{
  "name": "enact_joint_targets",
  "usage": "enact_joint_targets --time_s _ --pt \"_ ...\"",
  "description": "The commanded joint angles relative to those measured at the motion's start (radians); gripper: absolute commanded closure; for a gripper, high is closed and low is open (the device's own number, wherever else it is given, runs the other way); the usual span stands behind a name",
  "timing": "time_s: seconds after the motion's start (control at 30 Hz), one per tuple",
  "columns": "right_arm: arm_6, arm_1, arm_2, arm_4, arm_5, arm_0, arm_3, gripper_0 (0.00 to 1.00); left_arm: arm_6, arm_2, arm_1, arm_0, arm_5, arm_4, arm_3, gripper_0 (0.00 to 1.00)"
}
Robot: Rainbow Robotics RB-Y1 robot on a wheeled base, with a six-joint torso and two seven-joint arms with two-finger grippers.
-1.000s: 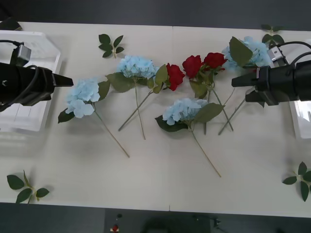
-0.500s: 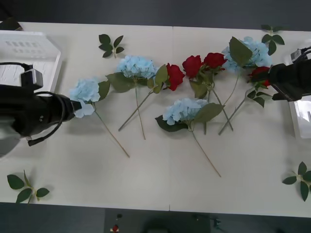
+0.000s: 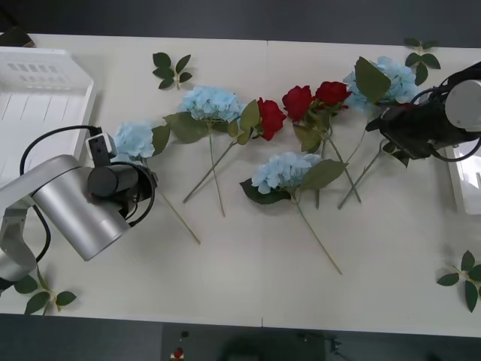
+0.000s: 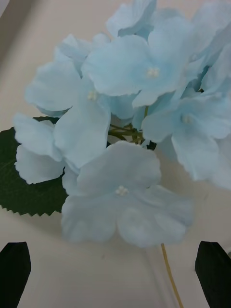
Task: Put the red flowers into the right box and the blue flowers into the left box
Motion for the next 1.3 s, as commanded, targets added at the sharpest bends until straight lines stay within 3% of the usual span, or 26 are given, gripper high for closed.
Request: enact_joint_targets --time_s 0.03,0.3,0.67,0.77,0.83,0.87,0.9,0.93,0.97,1.0,1.03,1.07,1.1,1.2,1.3 --pt "-0.092 0.025 -0.009 0.111 0.028 -0.056 -0.004 0.0 0.022 0.021 -0.034 -0.063 0.002 -0.032 0.067 0.0" --pt "-0.201 0.099 0.057 0.358 0.133 -0.12 0.04 0.0 0.018 0.022 -0.098 -0.136 -0.007 -0.072 0.216 0.0" --pt "-0.258 0.2 0.097 0.445 0.042 -0.161 0.218 0.0 -0.002 0.022 -0.164 -0.228 -0.122 -0.093 0.475 0.03" --pt "-0.267 0.214 0.097 0.479 0.038 -0.164 0.241 0.0 -0.01 0.022 -0.178 -0.243 -0.155 -0.098 0.535 0.29" --pt "-0.27 0.217 0.097 0.488 0.038 -0.164 0.249 0.0 -0.015 0.022 -0.181 -0.251 -0.173 -0.098 0.565 0.62" --pt "-0.274 0.217 0.097 0.488 0.038 -0.164 0.251 0.0 -0.019 0.021 -0.182 -0.251 -0.181 -0.098 0.573 0.85" --pt "-0.277 0.217 0.097 0.488 0.038 -0.163 0.249 0.01 -0.021 0.021 -0.182 -0.251 -0.182 -0.098 0.573 0.95" --pt "-0.278 0.217 0.097 0.488 0.038 -0.163 0.251 0.05 -0.024 0.022 -0.181 -0.252 -0.184 -0.098 0.573 1.0" --pt "-0.28 0.217 0.097 0.489 0.038 -0.163 0.252 0.16 -0.027 0.021 -0.182 -0.251 -0.184 -0.098 0.573 1.0" --pt "-0.283 0.217 0.097 0.489 0.038 -0.164 0.254 0.39 -0.03 0.021 -0.181 -0.251 -0.184 -0.098 0.573 1.0" --pt "-0.286 0.217 0.097 0.489 0.041 -0.164 0.254 0.53 -0.03 0.022 -0.181 -0.251 -0.184 -0.098 0.573 1.0" --pt "-0.289 0.217 0.097 0.489 0.041 -0.163 0.254 0.85 -0.033 0.022 -0.181 -0.251 -0.182 -0.096 0.571 1.0" --pt "-0.293 0.217 0.097 0.489 0.041 -0.163 0.254 1.0 -0.036 0.022 -0.181 -0.251 -0.181 -0.096 0.565 1.0" --pt "-0.298 0.217 0.097 0.489 0.041 -0.164 0.254 1.0 -0.042 0.022 -0.173 -0.249 -0.139 -0.092 0.522 1.0" --pt "-0.304 0.217 0.097 0.485 0.038 -0.163 0.254 1.0 -0.051 0.022 -0.133 -0.241 -0.055 -0.027 0.395 1.0"
